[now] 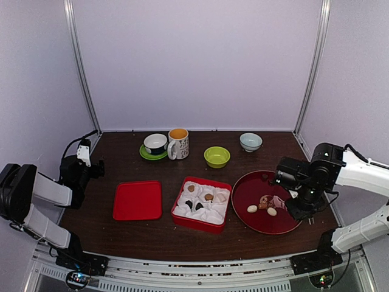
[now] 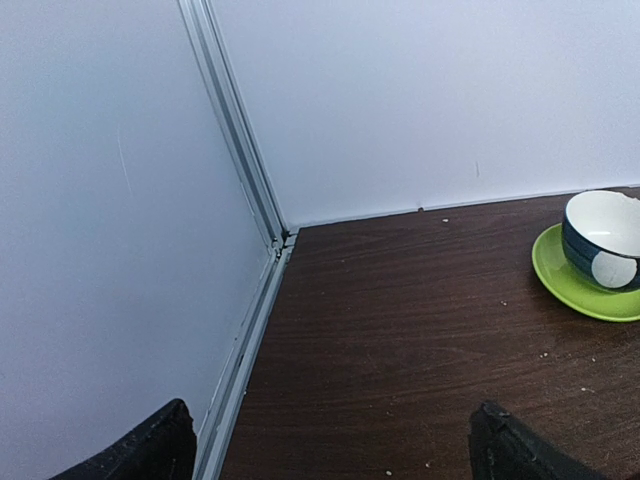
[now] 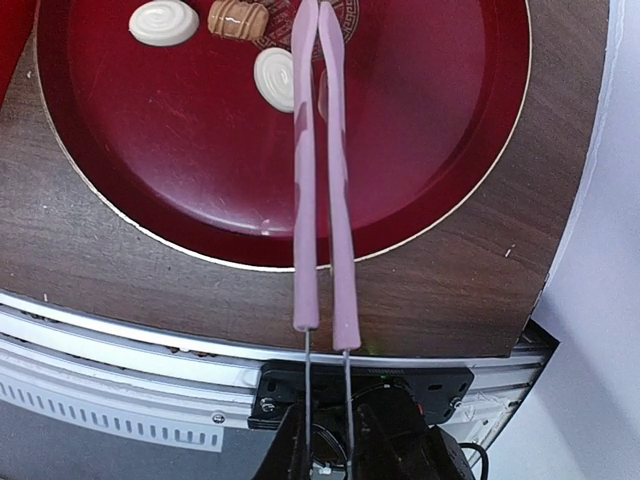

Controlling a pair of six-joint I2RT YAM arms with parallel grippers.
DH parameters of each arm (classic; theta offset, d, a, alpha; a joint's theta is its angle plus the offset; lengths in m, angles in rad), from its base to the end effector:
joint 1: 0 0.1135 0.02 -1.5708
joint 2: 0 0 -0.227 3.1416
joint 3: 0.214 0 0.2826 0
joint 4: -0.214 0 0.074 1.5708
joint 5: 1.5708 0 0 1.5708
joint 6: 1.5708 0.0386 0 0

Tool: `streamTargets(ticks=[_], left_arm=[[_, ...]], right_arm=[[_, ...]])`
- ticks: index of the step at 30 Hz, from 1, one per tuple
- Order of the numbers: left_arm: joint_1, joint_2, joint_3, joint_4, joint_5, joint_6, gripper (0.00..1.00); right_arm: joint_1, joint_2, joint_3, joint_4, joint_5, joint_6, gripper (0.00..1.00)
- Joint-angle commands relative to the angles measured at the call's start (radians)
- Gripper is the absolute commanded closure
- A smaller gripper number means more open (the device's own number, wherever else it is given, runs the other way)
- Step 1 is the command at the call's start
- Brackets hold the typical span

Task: Pack the chocolate
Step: Adjust the fake chocolate on the plate.

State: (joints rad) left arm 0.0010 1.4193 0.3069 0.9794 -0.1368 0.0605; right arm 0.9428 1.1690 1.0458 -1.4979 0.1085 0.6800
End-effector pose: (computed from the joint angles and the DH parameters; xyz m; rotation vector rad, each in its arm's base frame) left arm 0.2730 0.0055 0.1019 -0.0514 1.7044 0.1623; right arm 0.1250 0.1651 0.2358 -0.4094 3.0655 -0.1721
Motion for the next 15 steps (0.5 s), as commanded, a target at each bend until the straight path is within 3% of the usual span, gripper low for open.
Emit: streamTargets(ticks=[1, 7, 15], left_arm=[[0.009, 0.006, 0.011, 0.058, 0.008, -0.004, 0.02], [0.01, 0.006, 0.011, 0.056, 0.008, -0.005, 0.02], [0.01, 0.005, 0.011, 0.057, 0.008, -0.004, 0.02]], right_arm=[[0.002, -0.025, -0.044, -0.029, 0.006, 0.039, 0.94], [0.006, -0.053, -0.099, 0.002, -0.032, 0.046, 0.94], [0.071, 0.04, -0.033, 0.243, -0.11, 0.042, 0.95]])
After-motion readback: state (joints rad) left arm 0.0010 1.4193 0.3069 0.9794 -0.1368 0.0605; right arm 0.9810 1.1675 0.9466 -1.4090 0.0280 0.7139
